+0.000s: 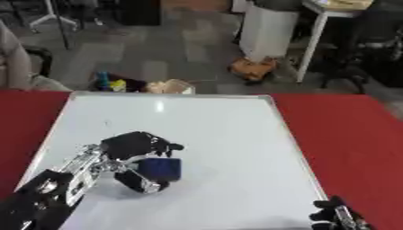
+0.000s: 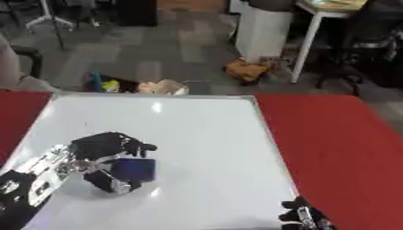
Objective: Wipe the whiteboard clean with a brush.
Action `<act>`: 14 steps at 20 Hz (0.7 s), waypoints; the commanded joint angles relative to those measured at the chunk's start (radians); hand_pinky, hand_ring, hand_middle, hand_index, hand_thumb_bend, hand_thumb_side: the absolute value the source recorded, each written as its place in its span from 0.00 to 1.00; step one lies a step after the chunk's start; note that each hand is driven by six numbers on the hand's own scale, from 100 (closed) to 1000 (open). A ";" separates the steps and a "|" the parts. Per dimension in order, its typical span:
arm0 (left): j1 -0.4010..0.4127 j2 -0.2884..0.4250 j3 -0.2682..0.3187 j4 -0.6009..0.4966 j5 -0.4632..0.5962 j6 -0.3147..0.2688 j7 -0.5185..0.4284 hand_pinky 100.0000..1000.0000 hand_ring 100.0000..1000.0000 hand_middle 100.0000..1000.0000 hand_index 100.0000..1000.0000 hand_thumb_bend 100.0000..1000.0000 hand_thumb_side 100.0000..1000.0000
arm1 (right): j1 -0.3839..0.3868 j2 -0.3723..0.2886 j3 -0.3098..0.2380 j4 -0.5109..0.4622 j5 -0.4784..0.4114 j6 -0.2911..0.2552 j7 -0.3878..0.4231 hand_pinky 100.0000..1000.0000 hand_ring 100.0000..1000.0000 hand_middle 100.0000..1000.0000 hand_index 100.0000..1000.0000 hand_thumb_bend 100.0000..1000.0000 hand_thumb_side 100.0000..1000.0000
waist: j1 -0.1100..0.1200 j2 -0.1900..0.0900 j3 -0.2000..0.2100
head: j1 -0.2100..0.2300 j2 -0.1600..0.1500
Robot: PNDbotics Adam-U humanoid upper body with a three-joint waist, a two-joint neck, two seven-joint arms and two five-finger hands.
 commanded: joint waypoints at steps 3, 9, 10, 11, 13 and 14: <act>-0.018 0.000 0.015 -0.006 -0.011 0.006 -0.003 0.67 0.62 0.66 1.00 0.24 0.54 | -0.006 -0.006 -0.002 -0.020 0.001 -0.002 0.003 0.55 0.59 0.42 0.64 0.00 0.88 | 0.002 -0.009 -0.003 | 0.000 -0.010; -0.015 0.003 0.018 -0.008 -0.031 0.021 0.012 0.69 0.68 0.70 1.00 0.25 0.55 | -0.006 -0.006 -0.003 -0.020 0.001 -0.002 0.002 0.55 0.59 0.42 0.64 0.00 0.88 | 0.002 -0.010 -0.003 | -0.001 -0.011; -0.015 0.004 0.018 -0.008 -0.035 0.023 0.012 0.69 0.68 0.70 1.00 0.25 0.56 | -0.006 -0.006 -0.003 -0.019 0.001 -0.002 0.002 0.55 0.59 0.42 0.64 0.00 0.88 | 0.002 -0.010 -0.003 | -0.001 -0.011; -0.014 0.004 0.019 -0.007 -0.038 0.025 0.012 0.70 0.69 0.71 1.00 0.25 0.56 | -0.006 -0.006 -0.003 -0.019 0.001 -0.002 0.002 0.55 0.59 0.42 0.64 0.00 0.88 | 0.003 -0.010 -0.003 | -0.002 -0.011; -0.014 0.004 0.019 -0.006 -0.044 0.027 0.011 0.70 0.70 0.71 1.00 0.25 0.57 | -0.006 -0.006 -0.003 -0.019 0.001 -0.002 0.003 0.55 0.59 0.42 0.64 0.00 0.88 | 0.003 -0.010 -0.003 | -0.003 -0.011; -0.013 0.004 0.019 -0.004 -0.048 0.029 0.010 0.70 0.70 0.71 1.00 0.25 0.57 | -0.006 -0.006 -0.003 -0.019 0.001 -0.002 0.003 0.55 0.59 0.42 0.64 0.00 0.88 | 0.003 -0.010 -0.003 | -0.003 -0.011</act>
